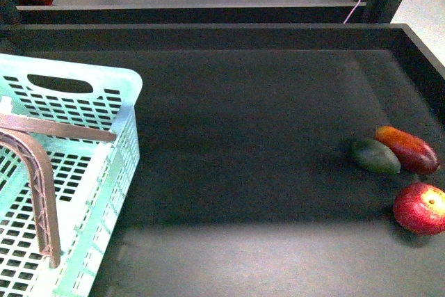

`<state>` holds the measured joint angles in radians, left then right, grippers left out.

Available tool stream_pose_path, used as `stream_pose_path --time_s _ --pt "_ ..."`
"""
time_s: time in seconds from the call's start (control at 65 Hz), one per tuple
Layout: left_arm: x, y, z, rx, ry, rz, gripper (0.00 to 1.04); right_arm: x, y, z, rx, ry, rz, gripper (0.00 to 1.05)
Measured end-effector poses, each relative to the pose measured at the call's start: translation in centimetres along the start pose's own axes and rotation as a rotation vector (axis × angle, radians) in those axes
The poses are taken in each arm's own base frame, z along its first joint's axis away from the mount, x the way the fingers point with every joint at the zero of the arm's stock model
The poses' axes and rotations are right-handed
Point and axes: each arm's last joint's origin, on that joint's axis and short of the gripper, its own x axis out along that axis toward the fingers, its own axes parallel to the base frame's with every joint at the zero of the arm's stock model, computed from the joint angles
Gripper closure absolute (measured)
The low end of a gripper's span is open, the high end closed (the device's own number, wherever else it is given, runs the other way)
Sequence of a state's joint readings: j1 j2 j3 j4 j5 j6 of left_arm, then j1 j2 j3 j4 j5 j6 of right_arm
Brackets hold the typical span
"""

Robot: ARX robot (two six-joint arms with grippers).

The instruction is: Pick apple with right arm and hold basket with left

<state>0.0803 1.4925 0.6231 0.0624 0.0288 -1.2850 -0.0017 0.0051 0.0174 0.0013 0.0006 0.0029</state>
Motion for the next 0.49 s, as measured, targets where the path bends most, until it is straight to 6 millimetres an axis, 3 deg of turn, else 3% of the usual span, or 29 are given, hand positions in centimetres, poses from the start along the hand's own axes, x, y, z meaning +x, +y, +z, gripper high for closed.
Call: stream_pose_path --time_s 0.138,0.262,0.415,0.492 --pt "-1.5 -1.7 -0.6 0.061 0.012 -0.047 0.9 0.0 0.0 0.0 0.0 0.0 0.0 0.09" --pt "-3.5 -4.6 -2.2 0.131 0.045 -0.112 0.9 0.0 0.0 0.0 0.0 0.0 0.0 0.09" --pt "-5.2 -8.1 -5.4 0.223 0.114 -0.182 0.9 0.0 0.0 0.0 0.0 0.0 0.0 0.09" --pt "-6.2 -10.3 -8.1 0.288 0.173 -0.237 0.9 0.0 0.0 0.0 0.0 0.0 0.0 0.09"
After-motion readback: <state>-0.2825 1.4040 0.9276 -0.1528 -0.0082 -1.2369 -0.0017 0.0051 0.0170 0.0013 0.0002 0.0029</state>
